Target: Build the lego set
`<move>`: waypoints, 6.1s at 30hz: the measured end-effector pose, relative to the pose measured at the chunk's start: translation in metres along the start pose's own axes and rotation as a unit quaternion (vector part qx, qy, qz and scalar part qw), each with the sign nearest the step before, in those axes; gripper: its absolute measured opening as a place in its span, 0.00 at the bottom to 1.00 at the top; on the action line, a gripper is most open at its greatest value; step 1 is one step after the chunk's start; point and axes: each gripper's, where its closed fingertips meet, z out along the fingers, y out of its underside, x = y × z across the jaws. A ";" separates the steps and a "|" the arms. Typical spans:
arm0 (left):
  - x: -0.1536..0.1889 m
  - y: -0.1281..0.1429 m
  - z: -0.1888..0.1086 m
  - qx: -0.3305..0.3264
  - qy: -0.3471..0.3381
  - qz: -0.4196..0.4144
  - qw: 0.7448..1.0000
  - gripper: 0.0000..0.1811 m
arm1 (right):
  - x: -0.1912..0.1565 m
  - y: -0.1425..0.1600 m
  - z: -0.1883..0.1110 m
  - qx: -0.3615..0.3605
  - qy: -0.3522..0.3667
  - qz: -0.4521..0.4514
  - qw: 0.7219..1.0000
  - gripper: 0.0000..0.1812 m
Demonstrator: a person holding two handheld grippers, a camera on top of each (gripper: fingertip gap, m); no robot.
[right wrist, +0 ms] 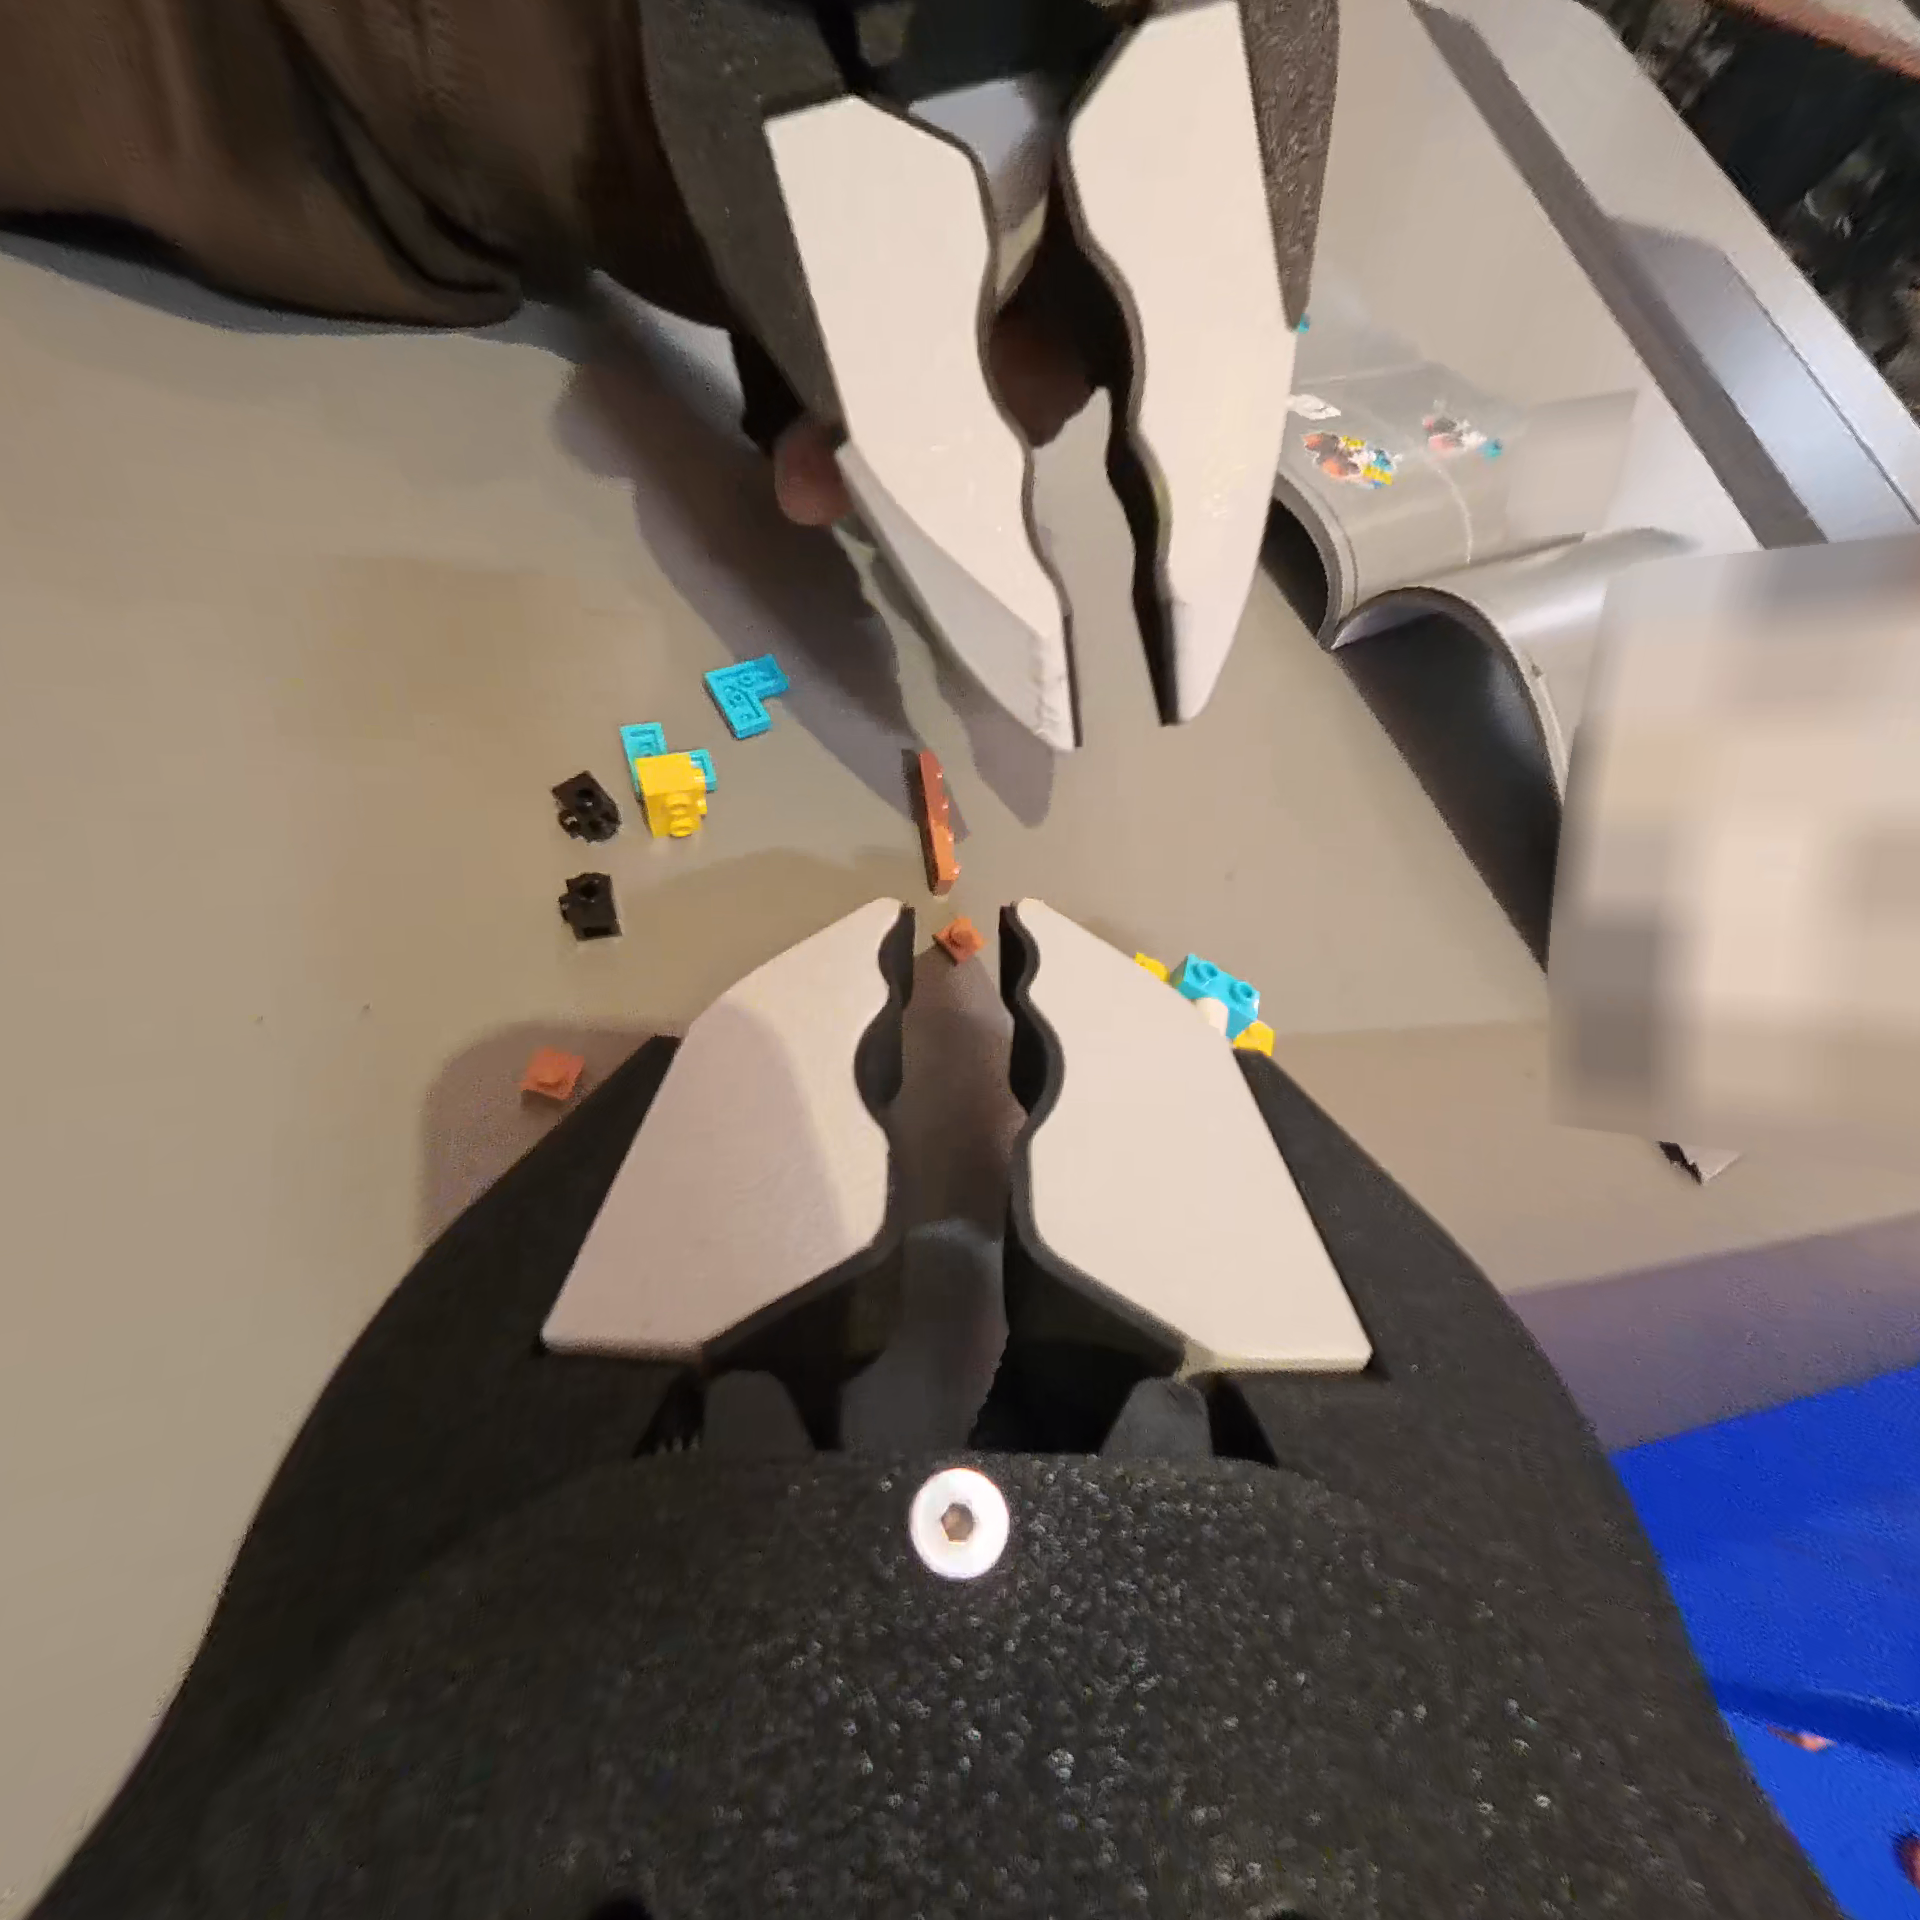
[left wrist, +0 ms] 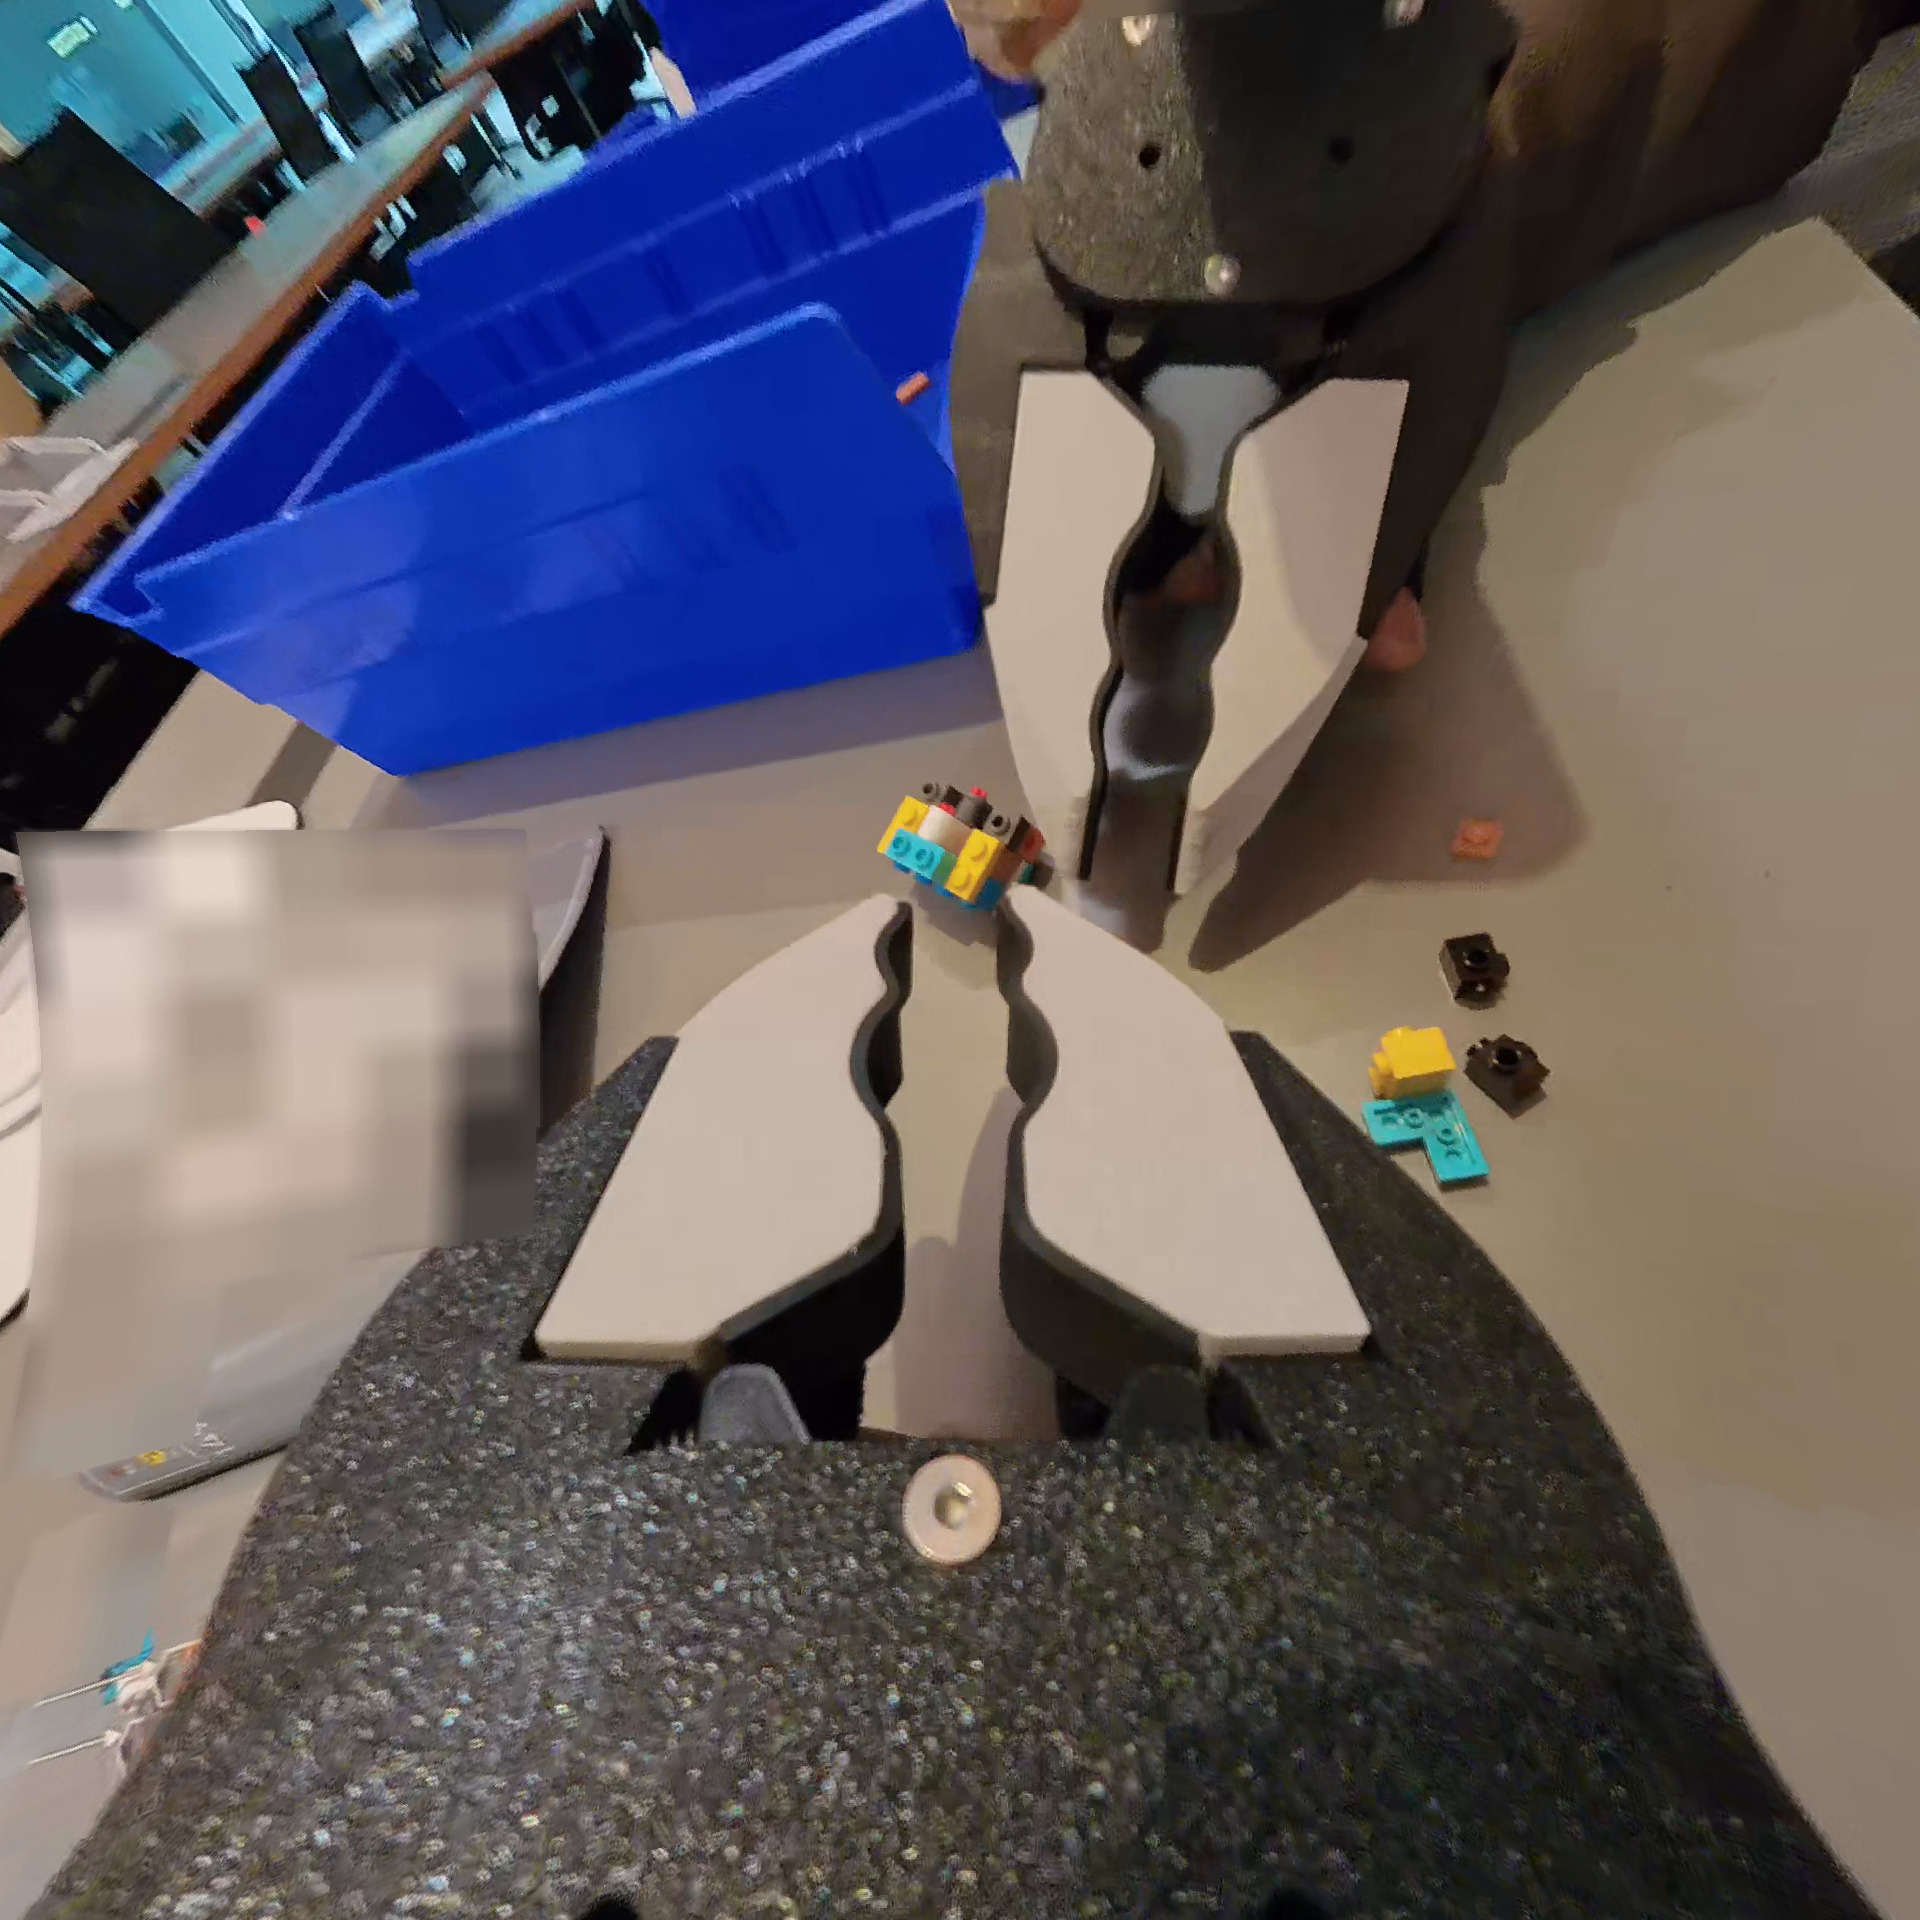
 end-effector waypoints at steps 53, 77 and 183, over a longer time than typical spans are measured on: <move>0.046 -0.017 0.005 0.041 0.045 0.182 0.981 0.09 | -0.013 -0.019 -0.025 0.081 -0.211 0.195 0.954 0.02; 0.041 -0.025 0.007 0.054 0.020 0.180 0.982 0.02 | -0.005 -0.033 -0.029 0.139 -0.213 0.248 0.935 0.05; 0.044 0.024 0.021 -0.133 0.092 -0.030 0.986 0.02 | -0.011 0.013 0.006 -0.059 -0.039 0.019 0.997 0.02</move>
